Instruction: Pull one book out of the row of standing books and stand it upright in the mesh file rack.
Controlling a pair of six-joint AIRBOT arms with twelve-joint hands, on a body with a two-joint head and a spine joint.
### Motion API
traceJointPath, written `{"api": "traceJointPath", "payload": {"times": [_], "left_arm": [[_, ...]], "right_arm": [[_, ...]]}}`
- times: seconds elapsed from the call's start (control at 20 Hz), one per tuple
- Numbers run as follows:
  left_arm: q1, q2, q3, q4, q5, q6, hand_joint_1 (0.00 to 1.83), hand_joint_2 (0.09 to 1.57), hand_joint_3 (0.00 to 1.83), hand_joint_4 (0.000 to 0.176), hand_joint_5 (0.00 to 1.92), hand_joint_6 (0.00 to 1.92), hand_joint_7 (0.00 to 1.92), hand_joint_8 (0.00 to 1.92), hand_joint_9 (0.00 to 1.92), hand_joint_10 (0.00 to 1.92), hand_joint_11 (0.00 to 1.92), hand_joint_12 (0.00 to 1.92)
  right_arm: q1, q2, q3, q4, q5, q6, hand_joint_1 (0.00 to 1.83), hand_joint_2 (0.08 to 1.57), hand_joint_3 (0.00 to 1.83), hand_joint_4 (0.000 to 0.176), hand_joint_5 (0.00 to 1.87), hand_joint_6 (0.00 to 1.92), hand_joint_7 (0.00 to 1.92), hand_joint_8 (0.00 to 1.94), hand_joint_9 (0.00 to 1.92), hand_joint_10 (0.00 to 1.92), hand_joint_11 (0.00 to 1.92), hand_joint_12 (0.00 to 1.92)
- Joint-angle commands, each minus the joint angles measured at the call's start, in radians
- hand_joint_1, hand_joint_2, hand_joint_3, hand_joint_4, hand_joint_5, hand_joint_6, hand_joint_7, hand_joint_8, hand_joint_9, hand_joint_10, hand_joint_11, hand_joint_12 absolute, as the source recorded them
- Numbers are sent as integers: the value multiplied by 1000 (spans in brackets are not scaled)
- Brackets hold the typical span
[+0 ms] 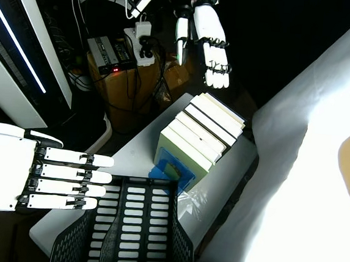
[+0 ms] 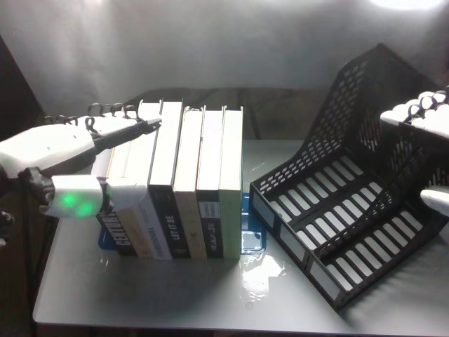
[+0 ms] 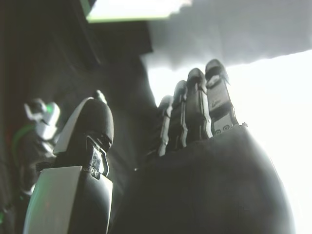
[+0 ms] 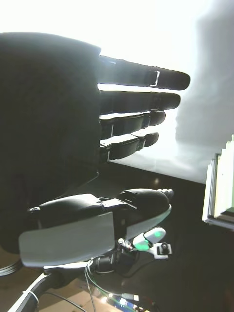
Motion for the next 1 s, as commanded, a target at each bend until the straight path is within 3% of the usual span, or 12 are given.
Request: {"api": "traceJointPath", "payload": {"times": [0.0, 0.15, 0.2, 0.25, 0.45, 0.7, 0.85, 0.9, 0.95], "left_arm": [[-18, 4, 11, -8, -84, -2, 179, 1243, 1, 37, 88, 19, 0, 0, 0, 0, 0, 0], [-67, -22, 36, 53, -6, -2, 90, 1224, 0, 37, 94, 16, 0, 0, 0, 0, 0, 0], [-88, -33, 49, 82, 34, -2, 80, 1208, 0, 55, 101, 18, 0, 0, 0, 0, 0, 0], [-100, -41, 58, 98, 62, -2, 35, 1199, 0, 51, 120, 23, 0, 0, 0, 0, 0, 0], [-168, -89, 107, 198, 204, -2, 0, 1113, 0, 80, 282, 43, 0, 0, 0, 0, 0, 0], [-235, -134, 134, 333, 321, -2, 27, 1155, 0, 88, 341, 42, 0, 0, 0, 0, 0, 0], [-264, -151, 141, 403, 374, -2, 115, 1133, 0, 75, 522, 49, 0, 0, 0, 0, 0, 0], [-273, -154, 140, 427, 388, -2, 166, 1127, 0, 60, 564, 58, 0, 0, 0, 0, 0, 0], [-278, -154, 137, 452, 400, -2, 138, 1127, 0, 62, 585, 60, 0, 0, 0, 0, 0, 0]], "right_arm": [[14, 11, 8, 11, 92, -1, 336, 1346, 15, 0, 0, 0, 0, 0, 0, 0, 0, 0], [23, 8, 20, -2, 57, -1, 386, 1335, 1, 0, 0, 0, 0, 0, 0, 0, 0, 0], [24, 2, 26, -3, 50, -1, 399, 1333, 0, 0, 0, 0, 0, 0, 0, 0, 0, 0], [24, -2, 30, -2, 47, -1, 404, 1339, 3, 0, 0, 0, 0, 0, 0, 0, 0, 0], [24, -17, 47, 11, 37, -1, 411, 1332, 0, 0, 0, 0, 0, 0, 0, 0, 0, 0], [24, -35, 62, 21, 30, -1, 382, 1333, 0, 0, 0, 0, 0, 0, 0, 0, 0, 0], [23, -38, 64, 26, 29, -1, 413, 1338, 1, 0, 0, 0, 0, 0, 0, 0, 0, 0], [23, -38, 64, 27, 29, -1, 414, 1338, 1, 0, 0, 0, 0, 0, 0, 0, 0, 0], [21, -38, 64, 29, 29, -1, 432, 1336, 0, 0, 0, 0, 0, 0, 0, 0, 0, 0]]}}
